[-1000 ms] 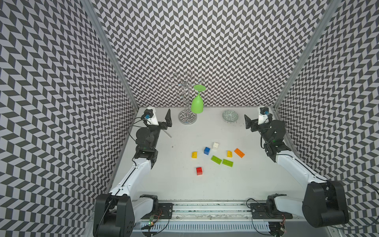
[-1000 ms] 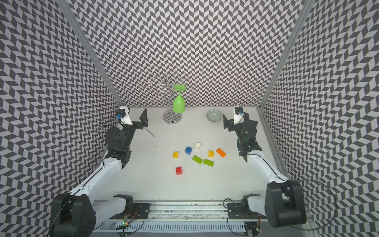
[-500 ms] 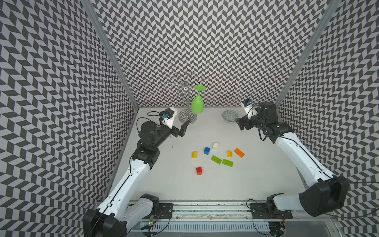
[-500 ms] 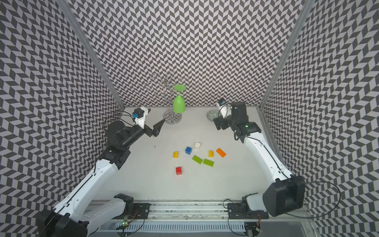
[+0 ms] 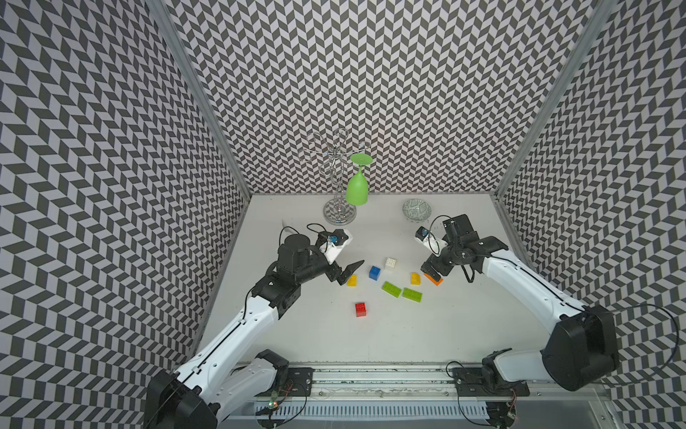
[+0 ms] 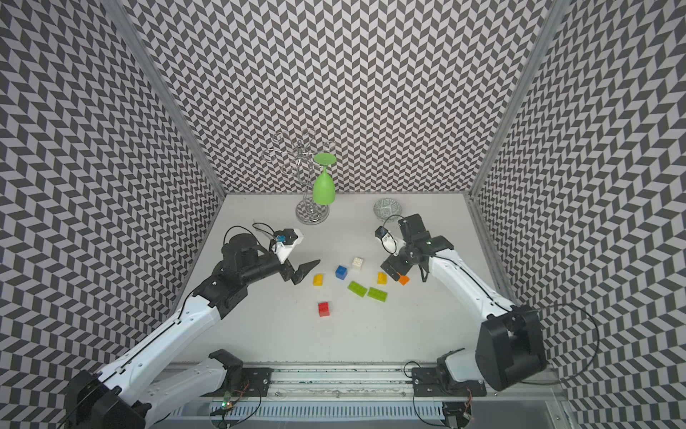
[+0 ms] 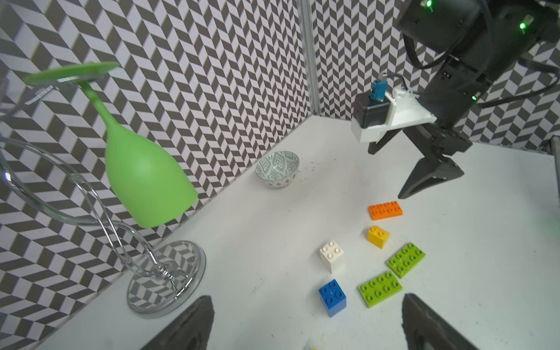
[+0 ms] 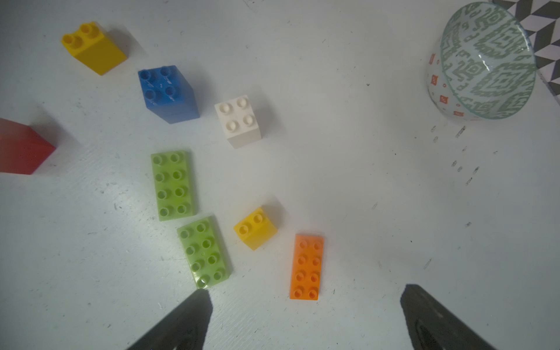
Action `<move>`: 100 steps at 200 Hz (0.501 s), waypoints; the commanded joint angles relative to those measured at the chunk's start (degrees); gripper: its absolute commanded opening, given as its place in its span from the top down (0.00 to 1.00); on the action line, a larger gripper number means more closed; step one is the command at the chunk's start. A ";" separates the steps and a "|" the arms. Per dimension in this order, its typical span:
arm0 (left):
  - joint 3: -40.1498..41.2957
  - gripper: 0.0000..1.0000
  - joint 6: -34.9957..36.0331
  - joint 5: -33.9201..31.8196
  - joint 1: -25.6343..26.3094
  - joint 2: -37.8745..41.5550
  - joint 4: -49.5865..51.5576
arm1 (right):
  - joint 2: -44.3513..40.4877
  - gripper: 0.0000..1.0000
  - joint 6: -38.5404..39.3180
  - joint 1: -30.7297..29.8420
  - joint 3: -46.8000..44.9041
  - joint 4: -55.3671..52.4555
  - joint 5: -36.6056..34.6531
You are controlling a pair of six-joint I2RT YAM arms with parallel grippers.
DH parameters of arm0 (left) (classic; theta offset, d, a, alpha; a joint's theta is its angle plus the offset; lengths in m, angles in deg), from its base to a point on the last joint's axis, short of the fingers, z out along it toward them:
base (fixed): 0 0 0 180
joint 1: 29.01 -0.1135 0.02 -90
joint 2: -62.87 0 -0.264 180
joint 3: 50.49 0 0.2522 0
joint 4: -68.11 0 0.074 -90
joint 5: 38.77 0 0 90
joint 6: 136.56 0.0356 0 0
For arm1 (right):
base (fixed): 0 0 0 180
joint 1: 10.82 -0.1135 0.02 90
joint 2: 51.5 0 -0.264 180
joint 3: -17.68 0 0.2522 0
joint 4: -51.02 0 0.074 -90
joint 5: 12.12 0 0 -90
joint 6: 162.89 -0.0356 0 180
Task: Assemble a fork with lego
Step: Pick up the lego brick from the center of the board.
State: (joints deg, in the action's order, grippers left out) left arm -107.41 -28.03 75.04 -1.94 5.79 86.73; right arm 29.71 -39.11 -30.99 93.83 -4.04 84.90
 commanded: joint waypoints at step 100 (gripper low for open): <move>5.05 0.02 0.94 0.09 1.66 -4.02 -3.41 | 15.71 0.04 8.56 -3.85 6.29 -0.73 2.15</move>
State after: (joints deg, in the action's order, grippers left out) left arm -103.19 -27.95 75.00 -0.52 1.77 85.29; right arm 43.98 -31.90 -34.33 98.14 -4.72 85.47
